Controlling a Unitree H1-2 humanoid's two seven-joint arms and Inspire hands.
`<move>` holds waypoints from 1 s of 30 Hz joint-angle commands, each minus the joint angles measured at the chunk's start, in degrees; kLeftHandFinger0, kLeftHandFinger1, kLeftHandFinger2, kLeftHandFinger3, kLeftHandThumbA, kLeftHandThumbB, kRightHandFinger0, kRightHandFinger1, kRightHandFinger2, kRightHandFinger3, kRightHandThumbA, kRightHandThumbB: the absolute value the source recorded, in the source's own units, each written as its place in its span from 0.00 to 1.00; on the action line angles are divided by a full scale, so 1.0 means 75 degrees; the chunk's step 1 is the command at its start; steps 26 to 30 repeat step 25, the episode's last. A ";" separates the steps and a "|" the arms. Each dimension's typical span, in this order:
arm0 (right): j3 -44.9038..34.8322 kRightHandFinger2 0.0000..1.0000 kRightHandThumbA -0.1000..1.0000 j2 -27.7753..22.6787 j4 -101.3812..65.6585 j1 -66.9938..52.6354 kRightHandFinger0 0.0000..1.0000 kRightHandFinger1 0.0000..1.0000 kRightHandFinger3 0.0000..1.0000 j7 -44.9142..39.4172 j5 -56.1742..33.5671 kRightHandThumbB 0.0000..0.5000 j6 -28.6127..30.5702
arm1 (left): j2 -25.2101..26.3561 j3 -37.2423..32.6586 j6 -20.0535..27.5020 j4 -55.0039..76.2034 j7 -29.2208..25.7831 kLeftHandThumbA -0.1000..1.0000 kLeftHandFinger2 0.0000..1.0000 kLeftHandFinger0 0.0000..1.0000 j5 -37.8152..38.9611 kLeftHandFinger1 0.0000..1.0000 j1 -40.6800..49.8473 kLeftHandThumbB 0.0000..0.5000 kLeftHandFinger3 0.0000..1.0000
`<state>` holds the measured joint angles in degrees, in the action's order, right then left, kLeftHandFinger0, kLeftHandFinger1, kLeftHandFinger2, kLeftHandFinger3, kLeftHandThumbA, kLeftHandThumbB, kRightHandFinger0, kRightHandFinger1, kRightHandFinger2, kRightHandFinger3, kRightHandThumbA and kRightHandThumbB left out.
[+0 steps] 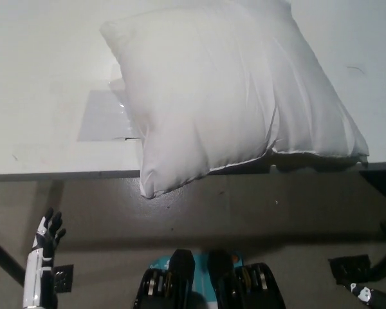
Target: The robot uses both hands to lift the pillow and then drops it on the table
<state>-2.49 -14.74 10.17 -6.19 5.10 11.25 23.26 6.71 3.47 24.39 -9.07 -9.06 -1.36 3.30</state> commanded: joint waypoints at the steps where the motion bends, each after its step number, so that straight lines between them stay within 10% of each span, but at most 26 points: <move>1: -0.0149 1.00 1.00 -0.0108 -0.0104 0.0136 1.00 1.00 1.00 0.0325 0.0038 0.33 0.0489 | 0.0124 0.0094 0.0338 -0.0033 0.0208 1.00 1.00 1.00 0.0154 1.00 -0.0249 0.04 1.00; 30: -0.0244 1.00 1.00 0.0031 -0.0275 0.0201 1.00 1.00 1.00 0.0150 0.0356 0.46 0.0011 | 0.0118 0.0065 0.0338 0.0061 0.0222 1.00 1.00 1.00 -0.0058 1.00 -0.0333 0.10 1.00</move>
